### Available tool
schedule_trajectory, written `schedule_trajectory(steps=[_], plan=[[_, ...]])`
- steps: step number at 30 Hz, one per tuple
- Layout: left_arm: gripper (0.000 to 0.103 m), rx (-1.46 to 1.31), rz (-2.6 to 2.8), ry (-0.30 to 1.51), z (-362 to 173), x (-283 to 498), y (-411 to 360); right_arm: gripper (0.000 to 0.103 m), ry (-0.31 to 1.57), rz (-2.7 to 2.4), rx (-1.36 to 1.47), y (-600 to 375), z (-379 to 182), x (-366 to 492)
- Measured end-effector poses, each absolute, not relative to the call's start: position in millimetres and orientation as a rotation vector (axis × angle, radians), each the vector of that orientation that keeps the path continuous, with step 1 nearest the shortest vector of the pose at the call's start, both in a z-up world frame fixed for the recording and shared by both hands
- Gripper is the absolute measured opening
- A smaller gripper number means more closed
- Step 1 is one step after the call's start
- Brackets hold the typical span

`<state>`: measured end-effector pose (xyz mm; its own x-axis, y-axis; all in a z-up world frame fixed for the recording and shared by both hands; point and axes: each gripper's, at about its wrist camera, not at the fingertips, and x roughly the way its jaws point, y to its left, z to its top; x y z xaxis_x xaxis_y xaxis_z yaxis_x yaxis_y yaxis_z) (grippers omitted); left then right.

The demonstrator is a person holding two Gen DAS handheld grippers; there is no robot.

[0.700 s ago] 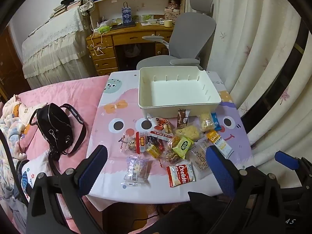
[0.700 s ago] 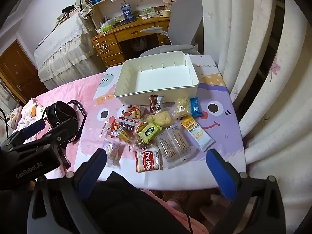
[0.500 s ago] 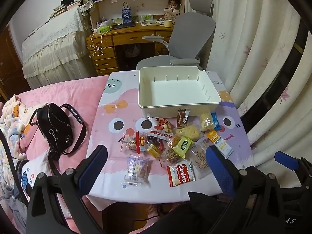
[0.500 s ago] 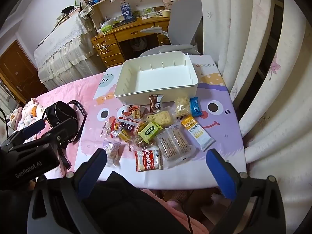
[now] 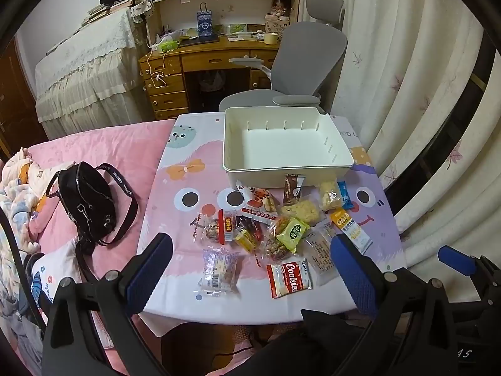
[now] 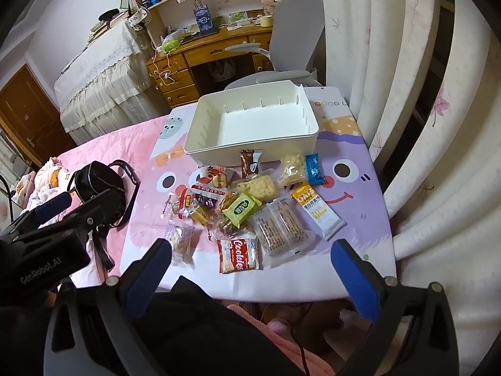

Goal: Organize snacks

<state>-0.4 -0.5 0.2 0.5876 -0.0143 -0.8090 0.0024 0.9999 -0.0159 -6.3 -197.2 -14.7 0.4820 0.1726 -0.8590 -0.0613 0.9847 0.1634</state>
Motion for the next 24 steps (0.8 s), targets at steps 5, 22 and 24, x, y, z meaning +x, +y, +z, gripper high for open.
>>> schedule_trajectory(steps=[5,22,24], plan=[[0.100,-0.015,-0.010,0.944,-6,-5,-2,0.102,1.061,0.142,0.117,-197,-15,-9],[0.100,-0.020,-0.017,0.943,-1,-11,-2,0.102,1.059,0.144,0.116,-193,-14,-16],[0.100,-0.022,-0.017,0.944,-1,-11,-1,0.102,1.060,0.143,0.116,-193,-14,-17]])
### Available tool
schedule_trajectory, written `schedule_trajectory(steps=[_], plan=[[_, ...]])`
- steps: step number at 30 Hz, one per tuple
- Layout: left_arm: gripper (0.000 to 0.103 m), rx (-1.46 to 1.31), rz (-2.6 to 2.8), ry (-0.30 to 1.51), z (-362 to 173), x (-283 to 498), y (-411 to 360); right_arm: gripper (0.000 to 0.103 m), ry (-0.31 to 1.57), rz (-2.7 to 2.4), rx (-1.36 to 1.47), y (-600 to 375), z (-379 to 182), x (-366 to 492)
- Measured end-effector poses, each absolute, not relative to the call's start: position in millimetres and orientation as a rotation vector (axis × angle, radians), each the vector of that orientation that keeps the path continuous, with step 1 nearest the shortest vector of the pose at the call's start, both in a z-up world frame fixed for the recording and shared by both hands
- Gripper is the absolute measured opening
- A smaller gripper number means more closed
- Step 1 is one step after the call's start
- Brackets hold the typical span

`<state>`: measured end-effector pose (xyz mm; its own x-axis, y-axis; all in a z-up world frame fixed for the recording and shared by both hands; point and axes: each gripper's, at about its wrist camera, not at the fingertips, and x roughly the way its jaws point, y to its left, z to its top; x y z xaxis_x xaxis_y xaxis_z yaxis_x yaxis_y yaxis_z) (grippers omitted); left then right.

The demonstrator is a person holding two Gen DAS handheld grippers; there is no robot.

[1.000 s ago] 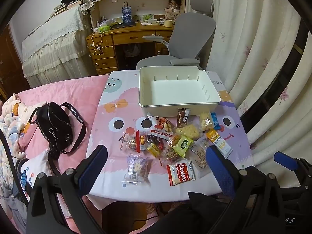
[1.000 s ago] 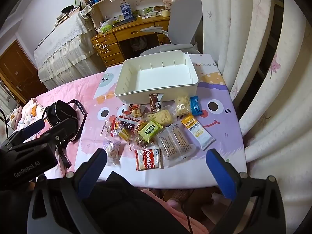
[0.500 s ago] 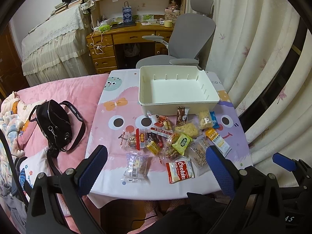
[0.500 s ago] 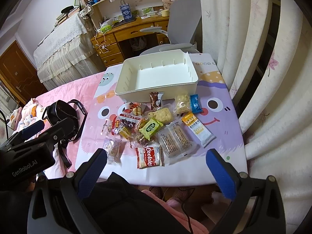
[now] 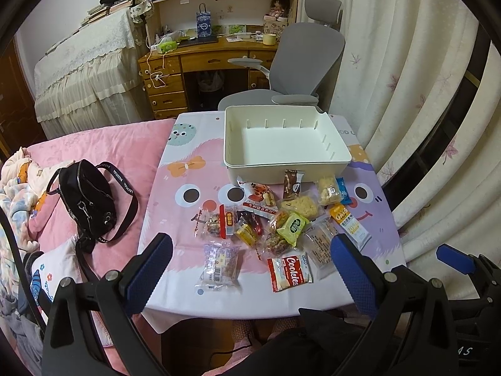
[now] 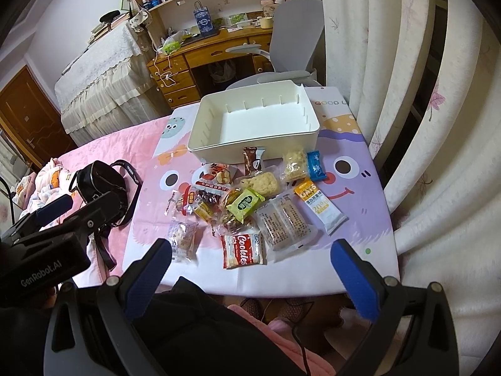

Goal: Organize snacks

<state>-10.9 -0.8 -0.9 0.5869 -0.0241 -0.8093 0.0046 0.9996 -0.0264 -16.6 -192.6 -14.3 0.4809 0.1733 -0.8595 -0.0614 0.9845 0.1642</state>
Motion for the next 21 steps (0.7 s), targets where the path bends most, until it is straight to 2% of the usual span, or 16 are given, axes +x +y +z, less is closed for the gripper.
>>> schedule_trajectory(steps=[21], plan=[[0.100,-0.008,-0.011,0.929,6,-22,5,0.102,1.042,0.112,0.107,-189,-1,-17]])
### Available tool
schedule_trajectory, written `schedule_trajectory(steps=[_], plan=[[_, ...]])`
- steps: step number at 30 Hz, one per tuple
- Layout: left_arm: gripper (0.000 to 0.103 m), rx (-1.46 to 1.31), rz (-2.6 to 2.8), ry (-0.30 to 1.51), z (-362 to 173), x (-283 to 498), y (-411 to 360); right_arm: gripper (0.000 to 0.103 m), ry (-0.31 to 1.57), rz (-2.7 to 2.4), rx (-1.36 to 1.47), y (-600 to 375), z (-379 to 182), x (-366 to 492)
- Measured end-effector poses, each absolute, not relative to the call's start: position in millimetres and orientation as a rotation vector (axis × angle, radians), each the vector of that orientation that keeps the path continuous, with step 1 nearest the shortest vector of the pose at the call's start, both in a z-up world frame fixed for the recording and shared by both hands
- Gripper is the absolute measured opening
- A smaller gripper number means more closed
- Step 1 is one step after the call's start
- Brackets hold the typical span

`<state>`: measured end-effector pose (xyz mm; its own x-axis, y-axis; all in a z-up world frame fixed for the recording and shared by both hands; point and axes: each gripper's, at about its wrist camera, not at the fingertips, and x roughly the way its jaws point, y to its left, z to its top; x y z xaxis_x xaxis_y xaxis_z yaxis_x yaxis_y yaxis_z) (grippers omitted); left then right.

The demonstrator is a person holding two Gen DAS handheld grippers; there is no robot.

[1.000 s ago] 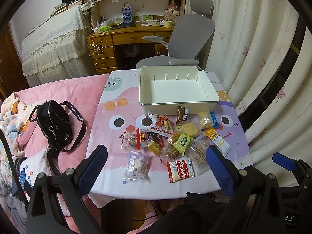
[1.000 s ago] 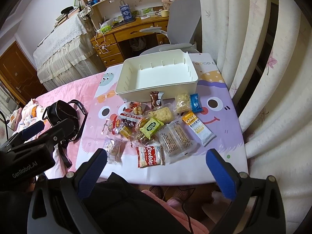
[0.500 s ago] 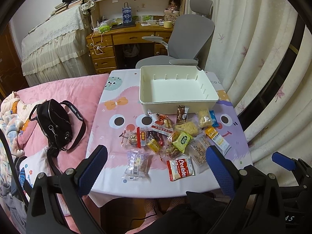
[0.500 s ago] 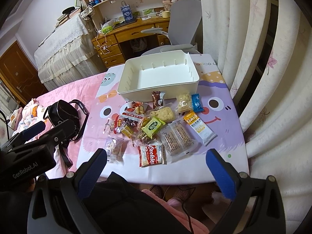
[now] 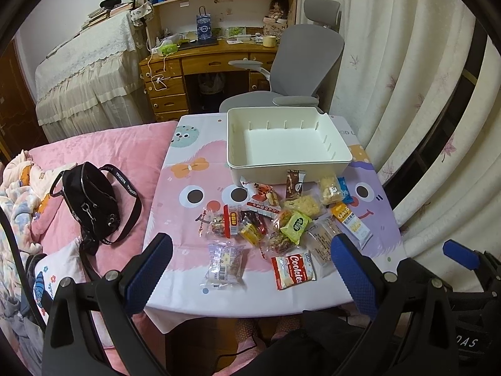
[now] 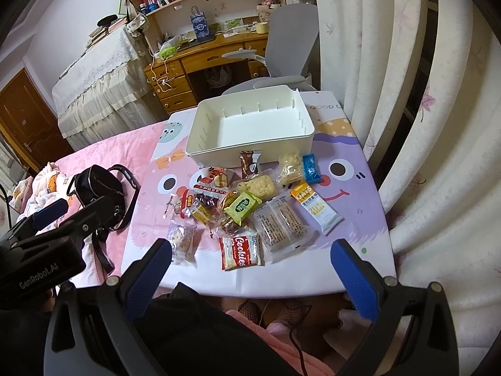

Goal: Organize snacks

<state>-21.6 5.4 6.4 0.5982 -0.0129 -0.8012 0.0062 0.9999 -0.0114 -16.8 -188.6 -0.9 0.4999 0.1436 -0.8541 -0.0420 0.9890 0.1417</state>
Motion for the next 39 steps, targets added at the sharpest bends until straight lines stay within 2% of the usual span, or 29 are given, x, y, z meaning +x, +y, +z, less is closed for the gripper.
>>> schedule_trajectory(steps=[10,17,30,39], plan=[[0.101,0.035,-0.055,0.928,15,-13,10,0.102,0.977,0.073,0.101,-189,4,-24],[0.101,0.007,-0.188,0.974,3,-2,20,0.102,0.909,0.032,0.081,-181,4,-29],[0.101,-0.005,-0.426,1.009,-18,18,12,0.102,0.851,-0.134,0.013,-180,-17,-46],[0.101,0.010,-0.435,1.119,-46,43,-18,0.102,0.851,-0.182,-0.116,-196,-46,-37]])
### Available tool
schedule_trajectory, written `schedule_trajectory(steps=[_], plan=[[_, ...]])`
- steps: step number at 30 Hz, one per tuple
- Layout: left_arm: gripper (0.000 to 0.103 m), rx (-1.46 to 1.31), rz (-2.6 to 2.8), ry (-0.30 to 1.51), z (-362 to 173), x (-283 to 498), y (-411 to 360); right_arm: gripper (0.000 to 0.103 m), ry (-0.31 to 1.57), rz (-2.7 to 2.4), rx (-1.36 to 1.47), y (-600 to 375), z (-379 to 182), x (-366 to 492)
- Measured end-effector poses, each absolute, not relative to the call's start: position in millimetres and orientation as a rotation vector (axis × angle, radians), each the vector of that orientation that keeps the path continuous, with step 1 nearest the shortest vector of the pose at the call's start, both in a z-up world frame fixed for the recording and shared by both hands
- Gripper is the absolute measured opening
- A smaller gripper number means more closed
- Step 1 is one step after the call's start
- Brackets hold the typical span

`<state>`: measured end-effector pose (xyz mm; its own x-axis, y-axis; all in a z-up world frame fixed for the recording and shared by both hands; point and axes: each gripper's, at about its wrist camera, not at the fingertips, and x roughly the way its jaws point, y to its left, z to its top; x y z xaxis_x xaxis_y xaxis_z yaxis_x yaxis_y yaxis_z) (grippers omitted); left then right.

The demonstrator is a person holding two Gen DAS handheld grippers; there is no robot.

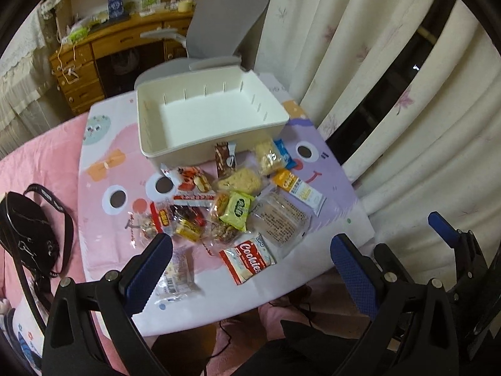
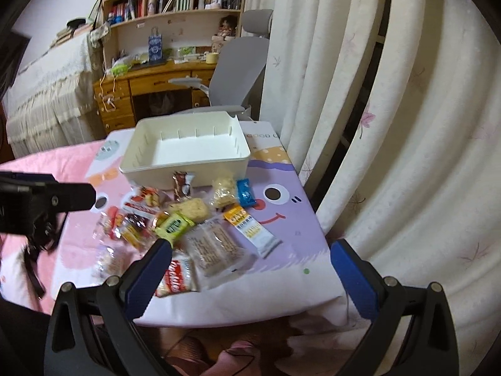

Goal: Organize snacks
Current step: 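Lower the left tool to the clear biscuit pack while the right tool lowers to the OATS bar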

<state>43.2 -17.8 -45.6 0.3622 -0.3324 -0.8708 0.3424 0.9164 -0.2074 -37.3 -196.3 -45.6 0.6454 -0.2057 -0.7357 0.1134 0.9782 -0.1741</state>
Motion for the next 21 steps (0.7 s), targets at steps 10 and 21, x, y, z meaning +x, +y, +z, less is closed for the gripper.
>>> schedule_trajectory(steps=[10,21], plan=[[0.100,0.007,-0.292,1.328,-91,90,-69,0.102,0.859,-0.072,-0.272,-235,-83,11],[0.100,-0.080,-0.125,1.522,-141,127,-113,0.102,0.846,0.184,-0.518,-262,-125,55]])
